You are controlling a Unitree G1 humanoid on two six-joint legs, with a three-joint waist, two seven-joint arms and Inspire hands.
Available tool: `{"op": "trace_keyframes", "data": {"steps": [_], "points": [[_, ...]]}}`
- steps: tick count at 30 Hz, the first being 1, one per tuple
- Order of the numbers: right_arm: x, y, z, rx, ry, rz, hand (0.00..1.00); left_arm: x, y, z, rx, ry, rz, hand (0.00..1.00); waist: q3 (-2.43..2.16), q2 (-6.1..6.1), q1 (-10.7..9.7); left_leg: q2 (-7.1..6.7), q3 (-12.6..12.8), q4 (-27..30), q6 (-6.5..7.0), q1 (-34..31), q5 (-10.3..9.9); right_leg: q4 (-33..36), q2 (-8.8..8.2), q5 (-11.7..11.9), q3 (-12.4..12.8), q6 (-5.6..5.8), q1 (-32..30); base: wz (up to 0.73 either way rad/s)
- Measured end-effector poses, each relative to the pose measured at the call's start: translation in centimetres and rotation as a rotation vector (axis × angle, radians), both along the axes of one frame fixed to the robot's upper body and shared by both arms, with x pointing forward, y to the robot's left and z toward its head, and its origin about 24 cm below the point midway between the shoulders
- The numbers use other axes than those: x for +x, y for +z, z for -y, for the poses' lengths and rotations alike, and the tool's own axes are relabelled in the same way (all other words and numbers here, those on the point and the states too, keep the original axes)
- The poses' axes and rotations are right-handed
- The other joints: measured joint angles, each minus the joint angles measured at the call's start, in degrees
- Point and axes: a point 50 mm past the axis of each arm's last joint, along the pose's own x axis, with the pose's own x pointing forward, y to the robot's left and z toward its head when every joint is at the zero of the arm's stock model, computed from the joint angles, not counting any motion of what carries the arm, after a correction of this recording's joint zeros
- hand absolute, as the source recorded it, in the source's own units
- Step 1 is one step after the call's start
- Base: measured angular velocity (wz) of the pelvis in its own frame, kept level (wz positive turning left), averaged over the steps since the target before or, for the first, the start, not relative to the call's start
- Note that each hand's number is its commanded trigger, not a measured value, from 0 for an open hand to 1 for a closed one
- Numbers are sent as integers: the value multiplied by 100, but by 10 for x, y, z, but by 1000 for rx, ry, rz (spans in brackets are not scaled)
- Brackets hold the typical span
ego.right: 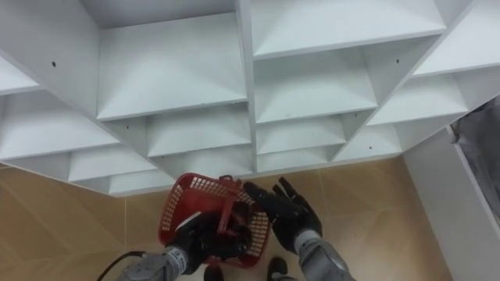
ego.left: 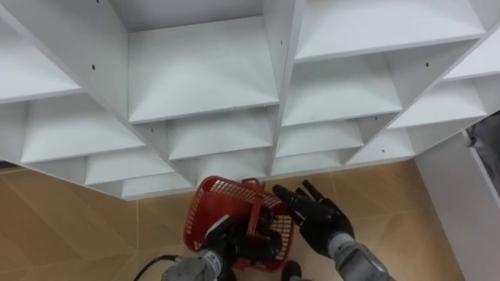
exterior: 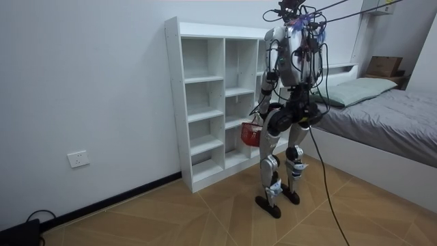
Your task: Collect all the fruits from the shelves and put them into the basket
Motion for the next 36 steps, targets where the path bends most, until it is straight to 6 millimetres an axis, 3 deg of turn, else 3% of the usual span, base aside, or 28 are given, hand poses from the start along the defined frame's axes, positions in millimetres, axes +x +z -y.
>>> {"op": "trace_keyframes", "data": {"steps": [19,28,36], "points": [[-16,-9,4,-8,-7,-48,0,-1,0,-3,-4,11,-6,100,-34,7,3,19,1,2,3,251,-1,-225,62,121,-4,15,341,0],[-21,-11,13,-32,6,-44,0,-21,-17,-37,189,-18,-36,100,-56,45,19,-5,2,-252,-8,621,10,-396,87,148,-13,25,686,0],[-42,-20,24,-123,63,-79,0,-40,-29,-65,311,36,-94,100,-88,98,-9,-3,-5,-555,-34,1098,25,-699,127,145,-55,36,1180,0]]}}
